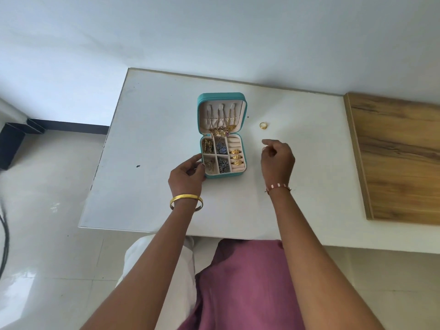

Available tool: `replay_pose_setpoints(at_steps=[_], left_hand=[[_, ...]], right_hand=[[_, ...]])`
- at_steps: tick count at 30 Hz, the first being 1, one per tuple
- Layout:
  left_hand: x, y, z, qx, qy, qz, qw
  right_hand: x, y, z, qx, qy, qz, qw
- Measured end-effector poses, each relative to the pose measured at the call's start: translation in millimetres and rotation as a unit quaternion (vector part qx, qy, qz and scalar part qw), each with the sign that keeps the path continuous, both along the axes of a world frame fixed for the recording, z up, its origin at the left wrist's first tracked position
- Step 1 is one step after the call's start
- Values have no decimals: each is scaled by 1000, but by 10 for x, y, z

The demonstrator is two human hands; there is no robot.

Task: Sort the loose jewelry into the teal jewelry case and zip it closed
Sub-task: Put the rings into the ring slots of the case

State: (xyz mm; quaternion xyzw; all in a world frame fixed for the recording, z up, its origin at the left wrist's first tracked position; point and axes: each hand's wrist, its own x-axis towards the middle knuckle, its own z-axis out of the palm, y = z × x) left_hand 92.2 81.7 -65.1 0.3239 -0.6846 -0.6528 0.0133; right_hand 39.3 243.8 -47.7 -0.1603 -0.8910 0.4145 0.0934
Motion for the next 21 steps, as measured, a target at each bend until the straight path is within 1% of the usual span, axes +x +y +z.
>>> replay_pose_setpoints(at_steps=[2, 5, 10, 14, 19, 21], left_hand=[[-53, 28, -19, 10, -2, 7, 1000], [-111, 51, -27, 18, -4, 10, 1000], [-174, 81, -17, 6, -3, 14, 1000], [-184, 91, -1, -10, -6, 17, 1000], [-173, 103, 33, -31, -9, 3, 999], [-168, 101, 58, -37, -9, -4, 999]], right_hand=[[-165, 39, -51, 15, -32, 2, 999], [-396, 30, -56, 34, -36, 24, 998], [-655, 22, -85, 87, -62, 64, 992], [-697, 41, -114, 140, -72, 61, 986], [-636, 82, -112, 141, -86, 61, 984], [-577, 94, -102, 125, -87, 54, 987]])
